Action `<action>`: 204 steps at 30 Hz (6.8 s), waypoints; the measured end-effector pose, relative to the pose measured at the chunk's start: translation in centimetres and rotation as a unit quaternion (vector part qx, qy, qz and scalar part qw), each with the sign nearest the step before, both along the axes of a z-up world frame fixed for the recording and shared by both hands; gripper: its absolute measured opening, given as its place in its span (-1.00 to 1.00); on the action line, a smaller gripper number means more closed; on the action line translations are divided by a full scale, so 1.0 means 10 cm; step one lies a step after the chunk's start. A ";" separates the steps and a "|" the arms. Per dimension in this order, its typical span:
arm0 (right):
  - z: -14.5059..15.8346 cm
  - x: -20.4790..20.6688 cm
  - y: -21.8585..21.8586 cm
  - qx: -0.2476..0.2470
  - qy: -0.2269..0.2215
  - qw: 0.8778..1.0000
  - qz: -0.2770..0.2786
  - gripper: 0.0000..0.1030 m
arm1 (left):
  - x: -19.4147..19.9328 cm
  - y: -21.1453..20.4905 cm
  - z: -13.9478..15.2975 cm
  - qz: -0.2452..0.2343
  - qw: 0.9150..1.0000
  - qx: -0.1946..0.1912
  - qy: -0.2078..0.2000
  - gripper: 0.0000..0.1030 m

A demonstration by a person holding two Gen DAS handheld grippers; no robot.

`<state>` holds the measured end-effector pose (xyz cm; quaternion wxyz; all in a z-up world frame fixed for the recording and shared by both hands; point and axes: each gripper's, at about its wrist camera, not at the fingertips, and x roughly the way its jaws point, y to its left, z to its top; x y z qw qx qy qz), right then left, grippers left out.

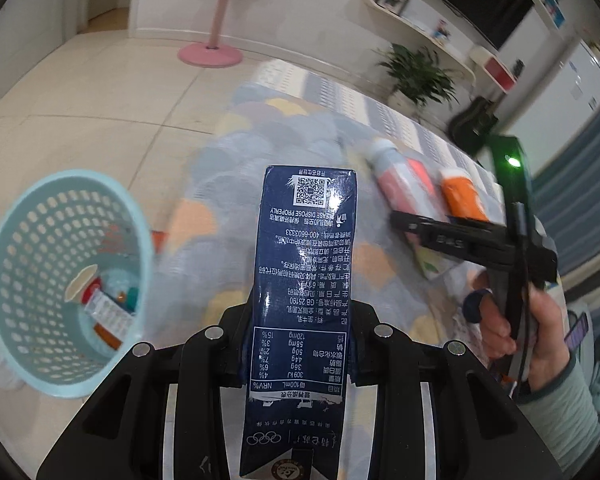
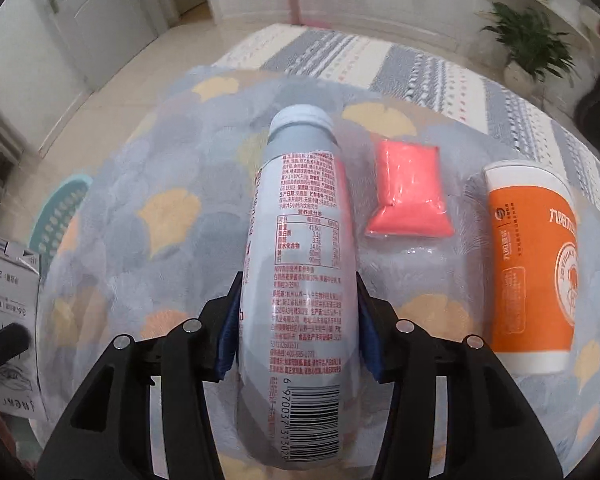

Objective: Collect trash
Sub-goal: 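Grasp the pink spray can with the right tool, then carry the spray can and blue carton to the blue basket and release both, then grasp the clear plastic bottle with the left tool while the right tool grasps the orange plastic bag, then carry bottle and orange bag over the blue basket and open both tools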

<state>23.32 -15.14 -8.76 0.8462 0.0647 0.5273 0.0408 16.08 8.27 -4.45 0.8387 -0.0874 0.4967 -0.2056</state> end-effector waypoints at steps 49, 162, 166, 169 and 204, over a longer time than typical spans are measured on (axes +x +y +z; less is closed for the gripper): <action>0.82 -0.61 1.93 0.037 -0.132 0.981 0.138 -0.10 | -0.07 1.63 0.49 0.211 0.971 -0.032 -0.106 0.21; 1.62 -1.67 0.41 0.030 -0.274 0.961 0.033 -0.76 | -0.32 0.65 1.04 0.143 0.971 -0.083 -0.173 0.15; 1.61 -1.38 0.98 0.035 -0.269 0.960 0.070 -0.76 | -0.30 1.20 0.91 0.208 0.963 -0.083 -0.148 0.15; 1.53 -1.19 1.36 0.055 -0.253 0.961 0.096 -0.76 | -0.25 1.54 0.70 0.245 0.958 -0.106 -0.107 0.15; 0.29 -0.32 2.33 0.109 -0.111 0.979 0.132 -0.32 | -0.01 2.14 -0.01 0.279 0.959 -0.026 -0.038 0.16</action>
